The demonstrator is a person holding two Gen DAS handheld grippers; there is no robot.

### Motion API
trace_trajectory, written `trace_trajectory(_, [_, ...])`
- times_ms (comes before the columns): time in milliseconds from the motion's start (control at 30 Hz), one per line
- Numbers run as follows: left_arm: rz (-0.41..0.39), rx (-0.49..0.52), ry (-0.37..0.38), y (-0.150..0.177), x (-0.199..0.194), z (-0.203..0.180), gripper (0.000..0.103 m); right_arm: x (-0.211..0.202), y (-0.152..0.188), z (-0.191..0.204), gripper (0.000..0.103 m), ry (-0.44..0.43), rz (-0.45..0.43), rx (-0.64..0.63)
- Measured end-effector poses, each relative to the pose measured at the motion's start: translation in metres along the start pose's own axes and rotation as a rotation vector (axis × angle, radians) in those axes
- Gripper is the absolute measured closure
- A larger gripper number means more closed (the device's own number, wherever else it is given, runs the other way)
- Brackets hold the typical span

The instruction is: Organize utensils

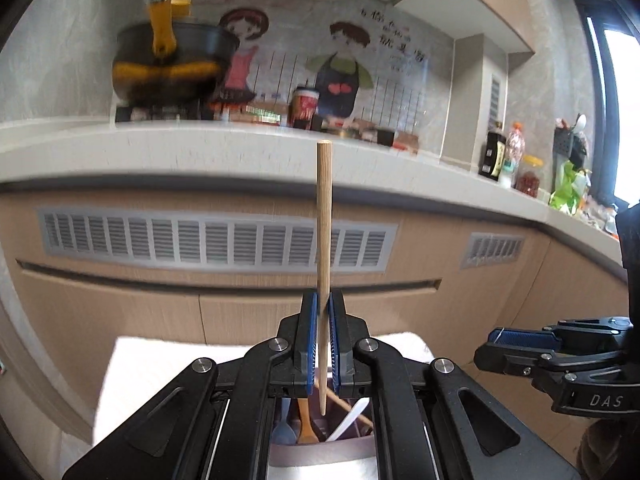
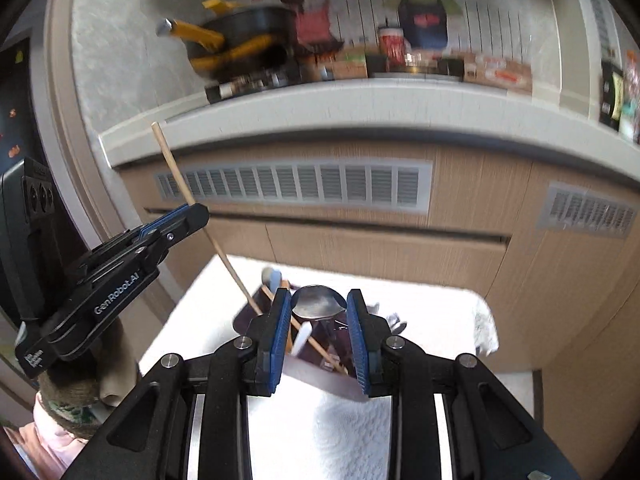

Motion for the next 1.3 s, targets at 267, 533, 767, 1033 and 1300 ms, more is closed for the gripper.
trace_trajectory(267, [0.107,0.019,0.009,0.055,0.044,-0.005,0.097,0.063,0.030,-0.030,0.077,-0.032,0.169,0.112])
trace_trajectory(533, [0.210,0.033,0.017,0.089,0.064,-0.007,0.063,0.097,0.030,-0.060,0.057,-0.002,0.137,0.156])
trace_trajectory(767, [0.243,0.005,-0.027,0.104,0.035,0.014,0.057,0.066,0.045,-0.076,0.039,0.037,0.001,0.215])
trace_trajectory(1033, [0.212,0.021,-0.126,0.138,-0.050,0.028,0.030,-0.002,0.103,-0.049,0.015,0.120,-0.119,0.202])
trace_trajectory(1300, [0.169,0.067,-0.197,0.185,-0.131,0.026,0.009,-0.056,0.163,-0.006,0.009,0.215,-0.190,0.088])
Point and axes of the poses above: each gripper's, at about its wrist camera, not at the fingertips, and x roughly the way its jaws point, z to its left, y to its underside, the point moved 10 cm from there along x, roughly the way its jaws point, and after that the axes turned 15 degrees about -y, right-handed, at the moved point
